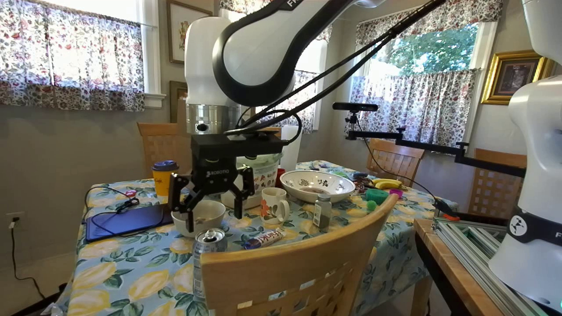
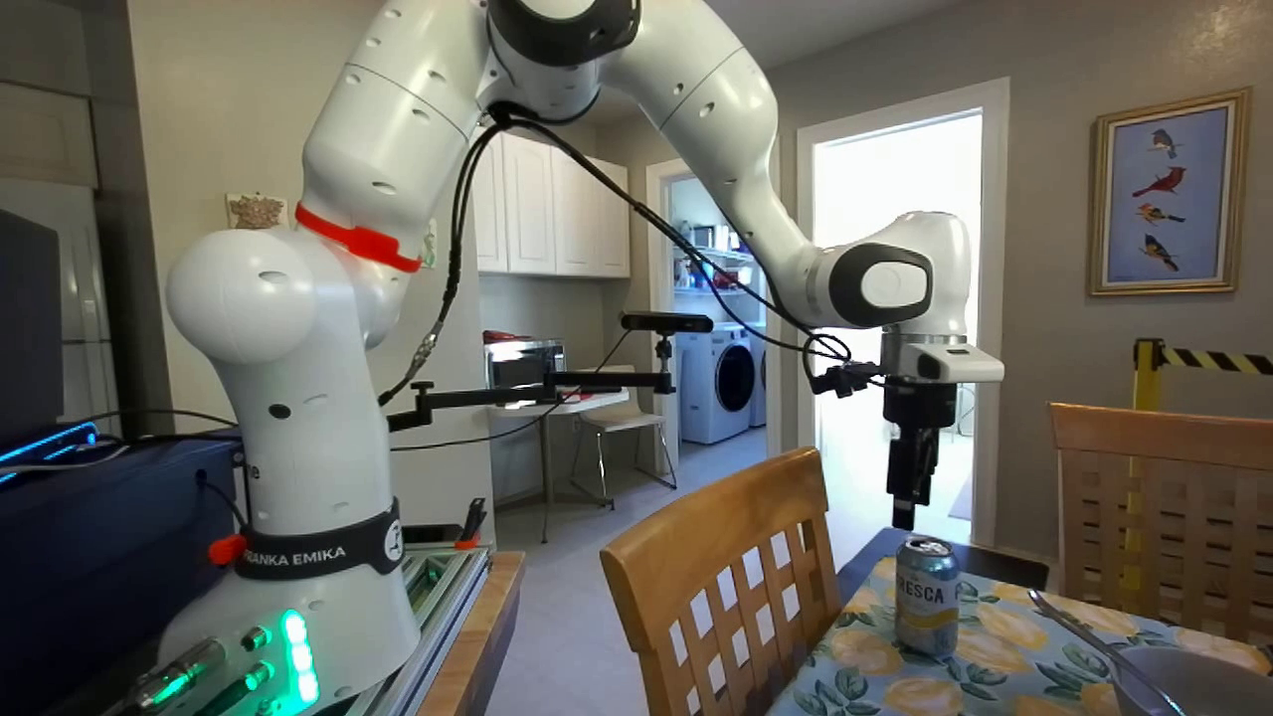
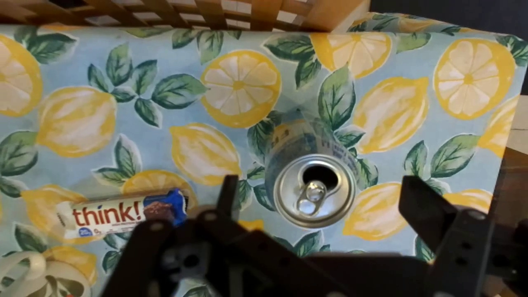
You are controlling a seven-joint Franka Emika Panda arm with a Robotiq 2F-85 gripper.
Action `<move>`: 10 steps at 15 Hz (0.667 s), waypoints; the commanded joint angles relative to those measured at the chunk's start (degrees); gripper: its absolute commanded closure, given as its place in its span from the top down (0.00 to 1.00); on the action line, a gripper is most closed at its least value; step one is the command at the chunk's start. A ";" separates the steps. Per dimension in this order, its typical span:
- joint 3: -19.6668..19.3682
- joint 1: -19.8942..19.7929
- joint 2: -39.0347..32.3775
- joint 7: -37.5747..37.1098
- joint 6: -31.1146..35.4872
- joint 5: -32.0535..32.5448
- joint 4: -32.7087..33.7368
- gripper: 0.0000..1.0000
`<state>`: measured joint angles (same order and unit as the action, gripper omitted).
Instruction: Move the can to the right
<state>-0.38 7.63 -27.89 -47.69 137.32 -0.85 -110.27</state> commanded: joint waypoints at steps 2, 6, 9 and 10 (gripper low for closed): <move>-0.25 0.18 0.42 2.78 -1.50 -1.19 0.39 1.00; -1.17 0.20 -0.44 1.37 -0.14 -1.08 0.99 1.00; -1.72 -0.30 -1.73 1.43 0.35 -1.51 1.63 1.00; -2.00 -0.21 -1.87 1.15 0.43 -1.26 1.62 1.00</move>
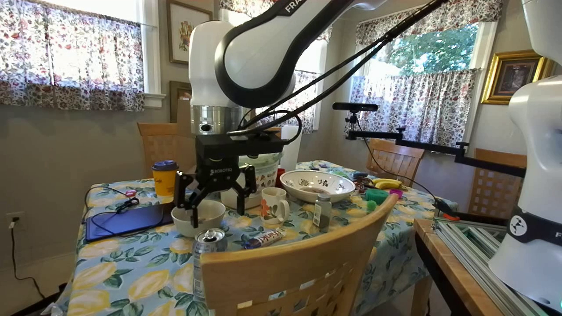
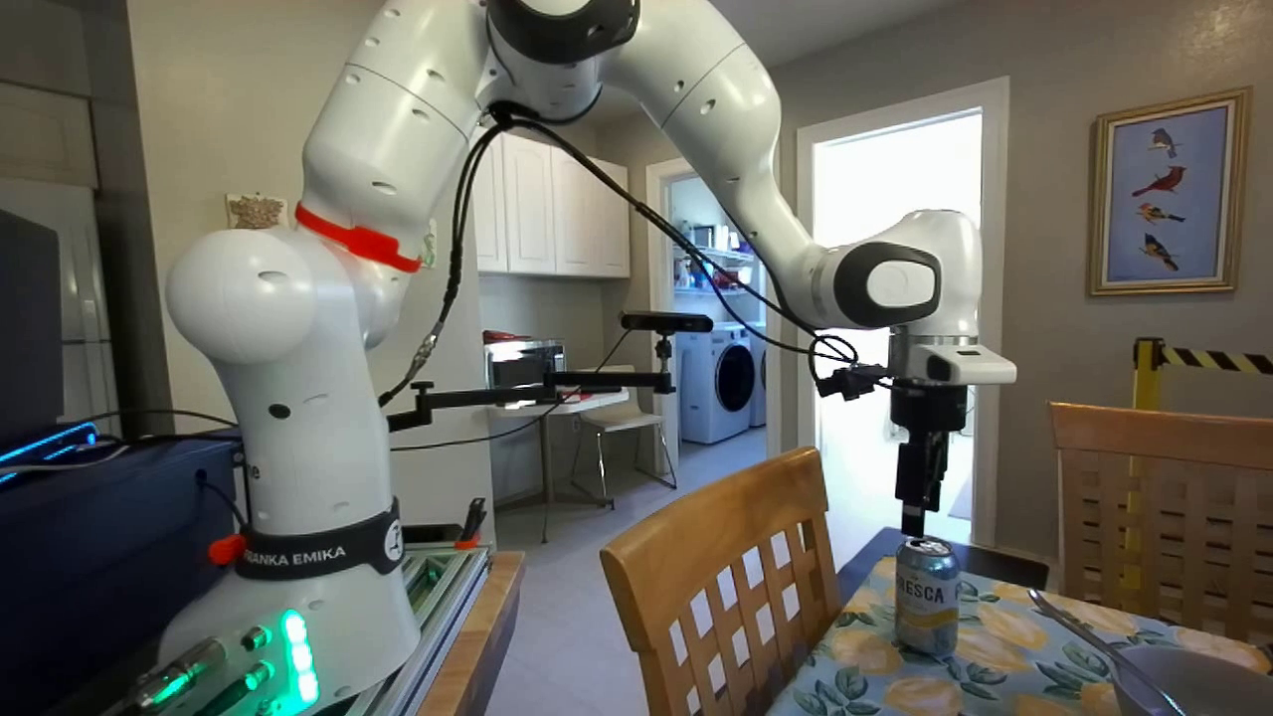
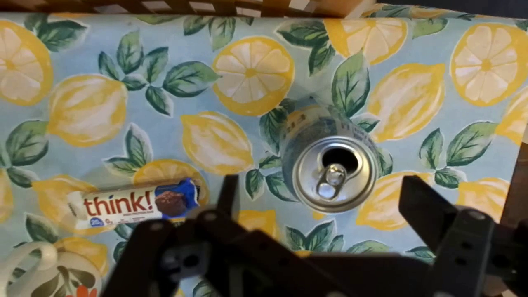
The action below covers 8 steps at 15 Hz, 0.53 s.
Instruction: Move the can to the right
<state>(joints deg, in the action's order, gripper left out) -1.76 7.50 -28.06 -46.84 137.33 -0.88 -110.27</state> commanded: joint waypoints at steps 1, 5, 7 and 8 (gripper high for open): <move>-0.66 -0.04 -1.95 0.29 0.62 -1.35 1.61 1.00; -0.33 -0.05 -2.63 0.44 0.83 -2.21 1.86 1.00; -0.09 0.00 -2.99 0.43 1.00 -2.96 2.09 1.00; -0.08 0.07 -3.12 0.28 1.28 -3.12 2.15 1.00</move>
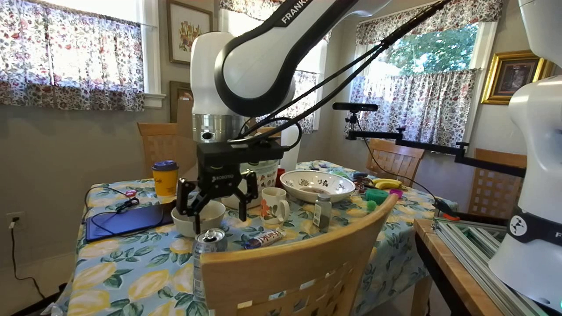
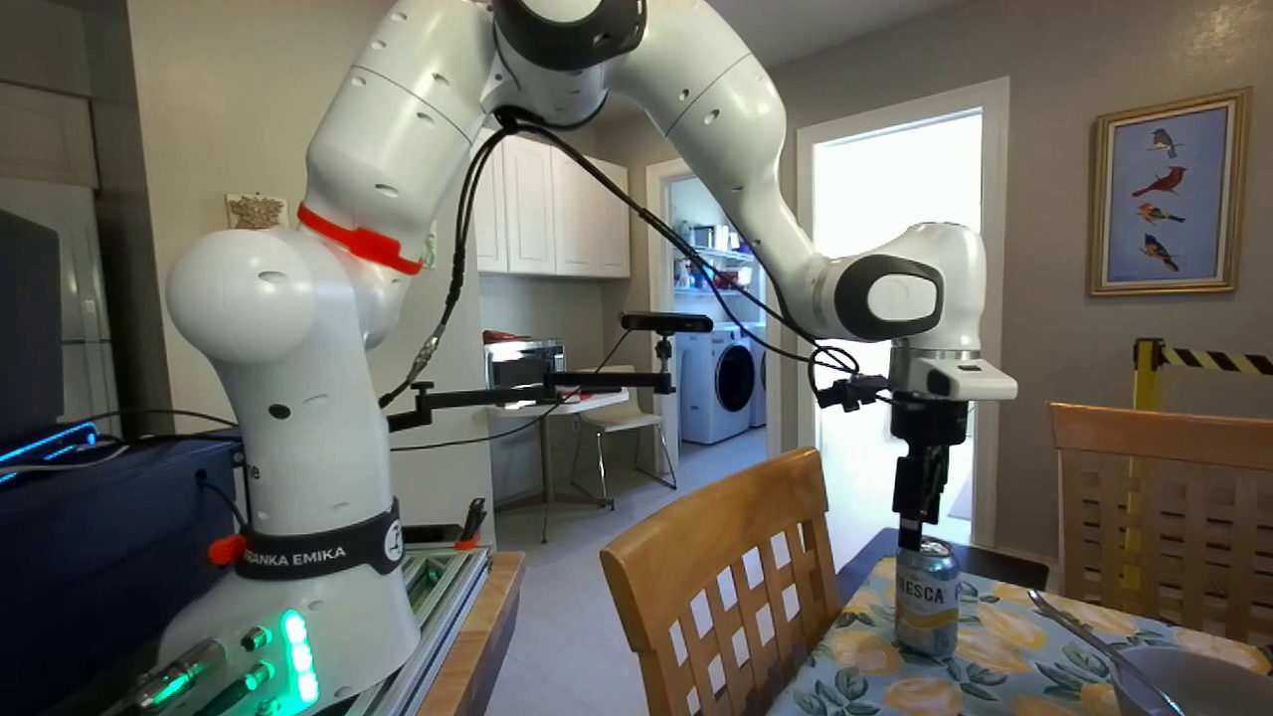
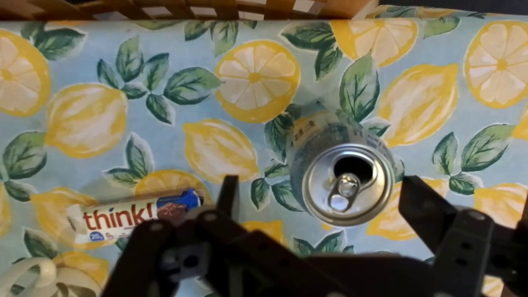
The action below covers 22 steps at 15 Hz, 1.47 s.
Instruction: Move the can to the right
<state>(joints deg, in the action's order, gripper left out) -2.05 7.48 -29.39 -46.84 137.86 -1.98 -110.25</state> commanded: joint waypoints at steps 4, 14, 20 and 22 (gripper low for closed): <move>0.29 -0.09 -2.97 0.02 2.02 -3.63 3.29 1.00; -0.36 0.44 -6.69 -0.61 1.88 -4.44 6.67 1.00; -0.41 0.60 -7.27 -0.80 2.23 -4.47 7.05 0.50; -0.44 0.65 -7.22 -0.91 2.32 -4.42 7.45 0.43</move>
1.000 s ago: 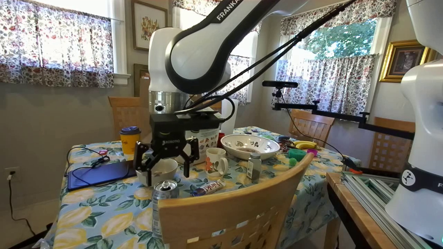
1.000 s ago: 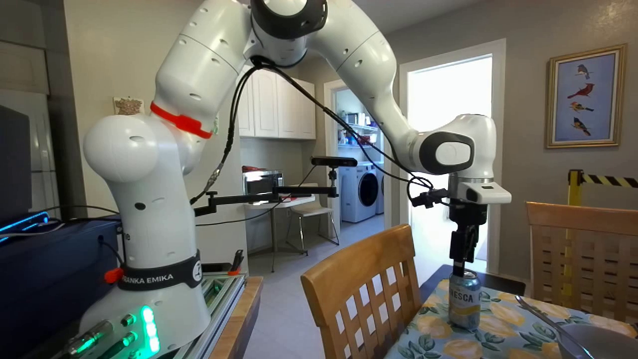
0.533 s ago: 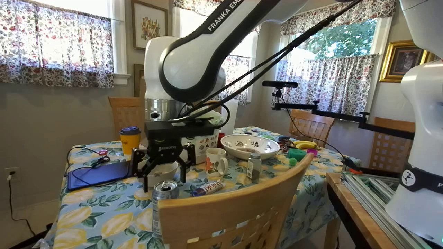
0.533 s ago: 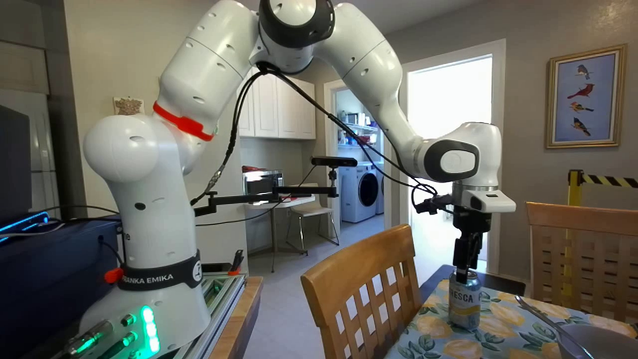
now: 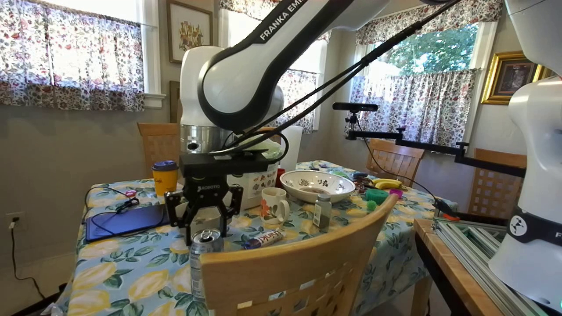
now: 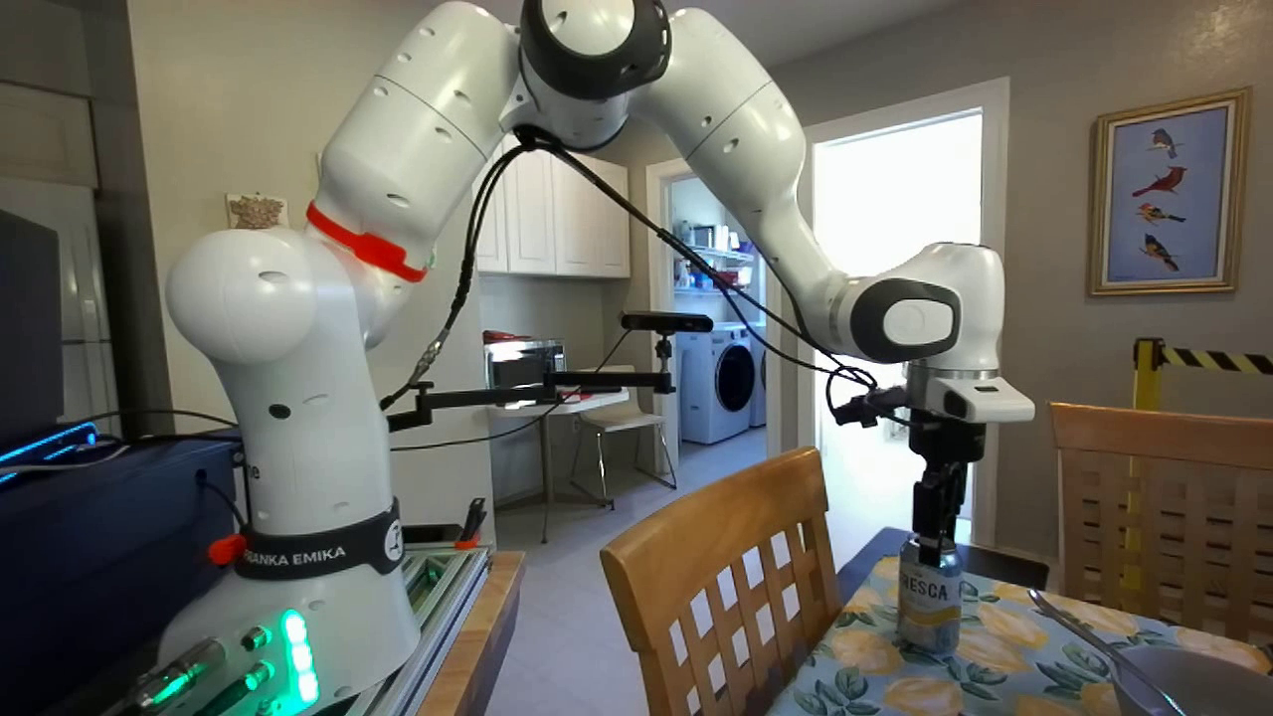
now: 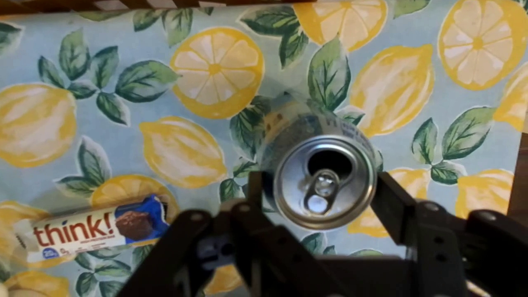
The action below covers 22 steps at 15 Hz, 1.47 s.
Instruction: Move the can to the right
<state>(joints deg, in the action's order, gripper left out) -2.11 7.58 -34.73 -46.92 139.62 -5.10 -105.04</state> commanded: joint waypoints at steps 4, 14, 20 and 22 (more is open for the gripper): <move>-0.48 0.55 -1.44 -0.93 0.53 -1.24 2.36 0.34; -4.20 1.29 4.06 -4.57 -0.45 1.13 0.48 0.34; -6.09 1.31 7.42 -8.18 -1.62 2.89 0.28 0.34; -6.46 1.47 8.44 -9.43 -2.53 3.83 -0.07 0.34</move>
<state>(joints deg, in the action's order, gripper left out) -7.61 8.11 -28.17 -52.14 138.30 -3.52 -104.27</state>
